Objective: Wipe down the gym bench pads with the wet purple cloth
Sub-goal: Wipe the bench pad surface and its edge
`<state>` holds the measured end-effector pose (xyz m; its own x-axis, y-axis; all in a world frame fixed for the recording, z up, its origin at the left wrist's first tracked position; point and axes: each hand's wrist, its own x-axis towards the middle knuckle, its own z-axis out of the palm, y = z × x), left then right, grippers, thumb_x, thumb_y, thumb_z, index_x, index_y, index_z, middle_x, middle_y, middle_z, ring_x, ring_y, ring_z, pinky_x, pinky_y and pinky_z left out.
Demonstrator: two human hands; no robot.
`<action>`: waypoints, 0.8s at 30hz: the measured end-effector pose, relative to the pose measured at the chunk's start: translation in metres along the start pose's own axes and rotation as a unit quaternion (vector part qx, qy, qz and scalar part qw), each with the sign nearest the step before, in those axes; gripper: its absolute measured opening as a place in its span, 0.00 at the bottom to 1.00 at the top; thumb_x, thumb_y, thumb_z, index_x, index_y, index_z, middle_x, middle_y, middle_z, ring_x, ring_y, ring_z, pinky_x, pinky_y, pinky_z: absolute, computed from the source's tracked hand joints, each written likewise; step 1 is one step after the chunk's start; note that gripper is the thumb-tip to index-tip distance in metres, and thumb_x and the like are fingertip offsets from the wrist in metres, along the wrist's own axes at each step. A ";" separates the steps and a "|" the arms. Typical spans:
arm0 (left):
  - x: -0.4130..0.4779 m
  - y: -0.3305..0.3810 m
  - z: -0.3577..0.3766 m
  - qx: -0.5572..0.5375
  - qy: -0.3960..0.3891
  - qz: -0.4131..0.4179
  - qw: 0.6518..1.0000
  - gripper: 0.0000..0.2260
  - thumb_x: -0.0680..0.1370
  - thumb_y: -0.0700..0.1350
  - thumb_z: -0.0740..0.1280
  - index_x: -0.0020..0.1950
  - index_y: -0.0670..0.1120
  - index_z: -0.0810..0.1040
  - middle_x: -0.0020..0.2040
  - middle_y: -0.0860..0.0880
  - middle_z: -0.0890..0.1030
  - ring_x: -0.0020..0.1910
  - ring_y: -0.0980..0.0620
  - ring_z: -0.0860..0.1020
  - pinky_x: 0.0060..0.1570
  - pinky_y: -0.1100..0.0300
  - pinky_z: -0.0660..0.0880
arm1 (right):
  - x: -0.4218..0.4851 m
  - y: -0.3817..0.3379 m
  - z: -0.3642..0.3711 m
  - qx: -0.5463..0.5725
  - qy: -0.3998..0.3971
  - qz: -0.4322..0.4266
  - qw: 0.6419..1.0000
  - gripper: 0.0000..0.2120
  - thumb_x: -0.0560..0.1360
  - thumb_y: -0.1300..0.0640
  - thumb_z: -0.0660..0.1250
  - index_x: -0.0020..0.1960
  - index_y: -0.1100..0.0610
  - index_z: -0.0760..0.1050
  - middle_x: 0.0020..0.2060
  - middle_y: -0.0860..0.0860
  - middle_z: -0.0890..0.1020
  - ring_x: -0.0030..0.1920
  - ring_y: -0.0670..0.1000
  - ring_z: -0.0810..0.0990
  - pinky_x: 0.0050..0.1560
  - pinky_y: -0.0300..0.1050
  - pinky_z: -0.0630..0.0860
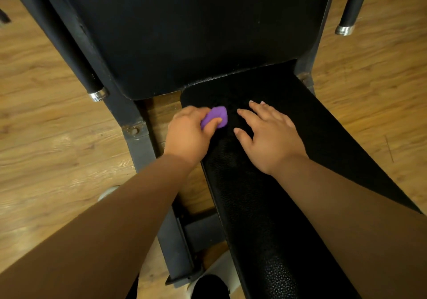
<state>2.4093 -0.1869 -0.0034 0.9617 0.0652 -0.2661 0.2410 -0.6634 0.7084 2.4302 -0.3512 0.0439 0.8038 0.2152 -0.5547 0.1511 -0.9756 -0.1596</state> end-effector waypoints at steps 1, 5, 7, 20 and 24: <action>0.010 0.003 0.001 0.001 -0.007 -0.026 1.000 0.14 0.81 0.51 0.63 0.62 0.47 0.79 0.54 0.47 0.77 0.55 0.49 0.75 0.55 0.58 0.70 | 0.000 0.000 0.000 0.001 -0.001 -0.001 1.000 0.25 0.81 0.41 0.52 0.77 0.44 0.57 0.78 0.47 0.55 0.78 0.48 0.49 0.75 0.48 0.46; 0.000 0.010 0.004 -0.025 -0.020 0.003 0.999 0.14 0.80 0.50 0.65 0.62 0.46 0.79 0.53 0.47 0.77 0.53 0.50 0.75 0.54 0.57 0.72 | 0.001 0.001 0.000 -0.007 -0.002 -0.004 1.000 0.25 0.81 0.41 0.51 0.77 0.44 0.56 0.78 0.47 0.55 0.78 0.48 0.49 0.75 0.48 0.46; -0.024 0.006 0.003 -0.025 0.002 0.071 0.997 0.13 0.79 0.50 0.67 0.59 0.45 0.81 0.49 0.47 0.79 0.48 0.51 0.76 0.50 0.59 0.72 | 0.000 0.000 0.000 -0.011 -0.003 -0.004 1.000 0.25 0.81 0.41 0.51 0.77 0.44 0.56 0.78 0.47 0.55 0.78 0.49 0.49 0.75 0.48 0.46; -0.017 -0.002 0.002 -0.028 0.001 0.087 0.996 0.13 0.79 0.52 0.66 0.58 0.46 0.81 0.48 0.49 0.79 0.48 0.51 0.76 0.51 0.54 0.74 | 0.001 0.000 0.000 -0.016 -0.013 -0.004 1.000 0.25 0.81 0.40 0.50 0.77 0.43 0.54 0.78 0.47 0.54 0.78 0.48 0.47 0.75 0.48 0.45; 0.001 -0.010 0.002 -0.021 -0.002 0.059 0.998 0.13 0.80 0.51 0.65 0.58 0.45 0.81 0.48 0.49 0.78 0.50 0.50 0.75 0.53 0.53 0.73 | 0.002 0.001 0.000 -0.014 -0.009 -0.008 1.000 0.25 0.81 0.40 0.50 0.77 0.43 0.55 0.78 0.47 0.54 0.78 0.48 0.48 0.75 0.48 0.45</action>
<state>2.4078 -0.1817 -0.0124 0.9832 -0.0141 -0.1818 0.1317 -0.6346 0.7615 2.4314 -0.3518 0.0426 0.7912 0.2315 -0.5660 0.1798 -0.9727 -0.1465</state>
